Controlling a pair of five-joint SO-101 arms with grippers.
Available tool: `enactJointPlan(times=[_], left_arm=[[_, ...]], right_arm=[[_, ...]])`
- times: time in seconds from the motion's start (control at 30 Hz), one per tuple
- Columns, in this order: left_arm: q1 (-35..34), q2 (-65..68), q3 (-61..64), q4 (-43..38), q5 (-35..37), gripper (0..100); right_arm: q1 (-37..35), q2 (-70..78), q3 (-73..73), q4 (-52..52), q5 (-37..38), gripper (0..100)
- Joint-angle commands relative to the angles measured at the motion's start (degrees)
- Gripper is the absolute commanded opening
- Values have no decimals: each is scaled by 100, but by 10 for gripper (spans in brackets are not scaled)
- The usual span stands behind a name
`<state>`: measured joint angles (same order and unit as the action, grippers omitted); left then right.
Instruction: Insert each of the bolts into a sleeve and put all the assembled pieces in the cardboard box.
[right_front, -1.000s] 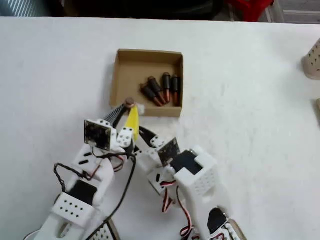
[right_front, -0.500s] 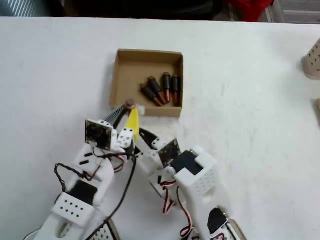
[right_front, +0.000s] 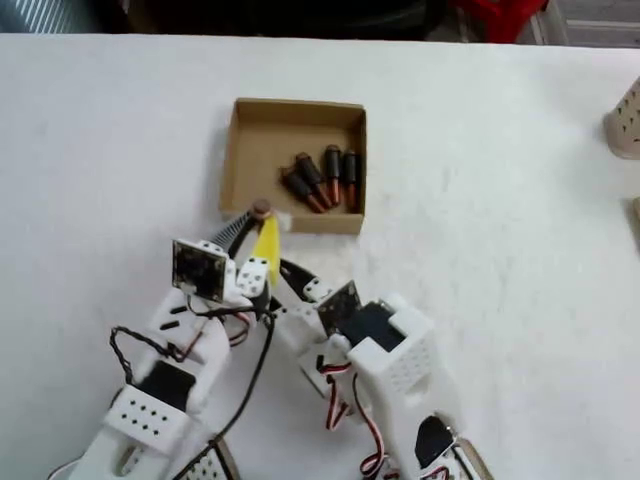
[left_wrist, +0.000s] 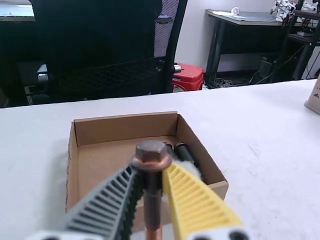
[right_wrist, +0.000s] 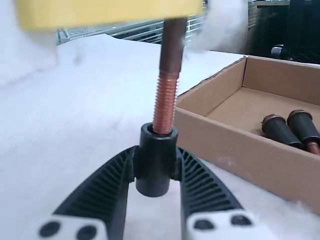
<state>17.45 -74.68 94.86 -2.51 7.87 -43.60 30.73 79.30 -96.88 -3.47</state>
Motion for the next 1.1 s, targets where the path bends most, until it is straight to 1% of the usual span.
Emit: enactJointPlan(times=[0.0,0.17,0.3,0.5,0.63,0.8,0.97,1.0,1.07], left_arm=[[101,-101,-62,-167,-62,21],[57,-101,88,-123,-62,21],[57,-101,105,158,-62,21],[57,-101,237,299,-62,21],[57,-136,229,782,-62,22],[-92,-136,237,1134,-62,23],[-136,-136,246,1723,-79,24],[-127,-136,246,1785,-176,26],[-127,-136,246,1890,-633,59]], right_arm=[[-48,-92,18,-180,62,17],[-40,-92,35,-180,62,17],[-31,-92,35,-180,62,17],[-13,-92,35,-180,62,17],[-13,-92,35,-189,62,17],[-4,-101,35,-189,62,18],[233,-479,88,-154,35,17],[242,-549,123,-154,26,17],[242,-602,141,-136,18,17]])
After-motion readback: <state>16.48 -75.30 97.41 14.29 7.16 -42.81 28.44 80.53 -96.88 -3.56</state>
